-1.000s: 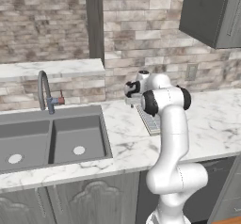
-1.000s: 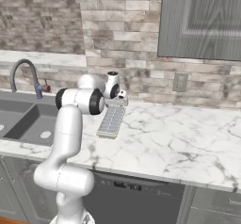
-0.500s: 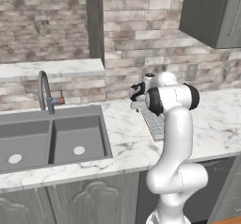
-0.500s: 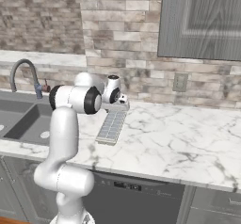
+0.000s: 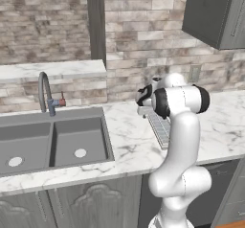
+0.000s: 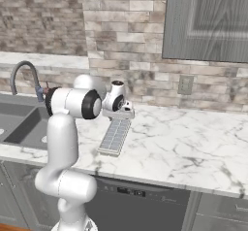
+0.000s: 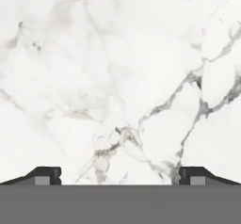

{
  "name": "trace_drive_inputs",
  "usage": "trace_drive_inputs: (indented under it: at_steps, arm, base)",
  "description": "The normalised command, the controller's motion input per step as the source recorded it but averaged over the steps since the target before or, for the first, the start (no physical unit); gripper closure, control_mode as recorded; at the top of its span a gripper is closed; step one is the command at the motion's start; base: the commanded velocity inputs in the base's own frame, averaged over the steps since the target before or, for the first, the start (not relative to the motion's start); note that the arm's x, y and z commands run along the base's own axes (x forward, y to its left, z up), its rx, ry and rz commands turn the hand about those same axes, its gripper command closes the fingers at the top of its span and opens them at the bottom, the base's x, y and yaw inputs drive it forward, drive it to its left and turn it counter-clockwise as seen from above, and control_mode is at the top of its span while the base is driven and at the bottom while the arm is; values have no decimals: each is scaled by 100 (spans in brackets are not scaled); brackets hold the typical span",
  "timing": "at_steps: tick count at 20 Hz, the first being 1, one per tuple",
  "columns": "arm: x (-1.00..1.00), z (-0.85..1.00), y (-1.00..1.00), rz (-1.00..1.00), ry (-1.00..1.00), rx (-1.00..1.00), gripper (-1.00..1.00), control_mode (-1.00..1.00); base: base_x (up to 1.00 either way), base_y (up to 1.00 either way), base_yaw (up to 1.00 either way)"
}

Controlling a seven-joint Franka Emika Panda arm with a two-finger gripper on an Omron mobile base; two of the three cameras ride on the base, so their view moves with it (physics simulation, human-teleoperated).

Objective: The ice cube tray has been filled with water. Take the tray and place it in the freezer to make ice. Close the freezer door after placing the tray.

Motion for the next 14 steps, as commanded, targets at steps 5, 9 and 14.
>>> trace_drive_inputs:
  at_steps: [5,9,14]
  arm:
    - [-62,-17,-17,4,0,0,-100,-100]
    - [-61,-18,-19,4,1,0,-100,-100]
    - [-61,-19,-21,5,2,0,-100,-100]
  base:
    - [0,0,0]
    - [0,0,0]
    - [0,0,0]
